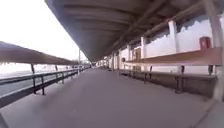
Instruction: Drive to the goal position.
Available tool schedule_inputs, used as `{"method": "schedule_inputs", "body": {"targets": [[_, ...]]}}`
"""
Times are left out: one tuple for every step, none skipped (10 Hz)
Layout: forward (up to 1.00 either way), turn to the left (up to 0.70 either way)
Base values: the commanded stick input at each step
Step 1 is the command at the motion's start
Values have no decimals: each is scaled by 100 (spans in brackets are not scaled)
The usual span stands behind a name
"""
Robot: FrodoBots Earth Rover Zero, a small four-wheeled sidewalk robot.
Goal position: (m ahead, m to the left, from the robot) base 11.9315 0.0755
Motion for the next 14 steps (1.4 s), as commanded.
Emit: {"method": "schedule_inputs", "body": {"targets": [[70,0],[70,0],[70,0],[70,0],[70,0],[70,0],[70,0],[70,0],[70,0],[70,0],[70,0],[70,0],[70,0],[70,0]]}}
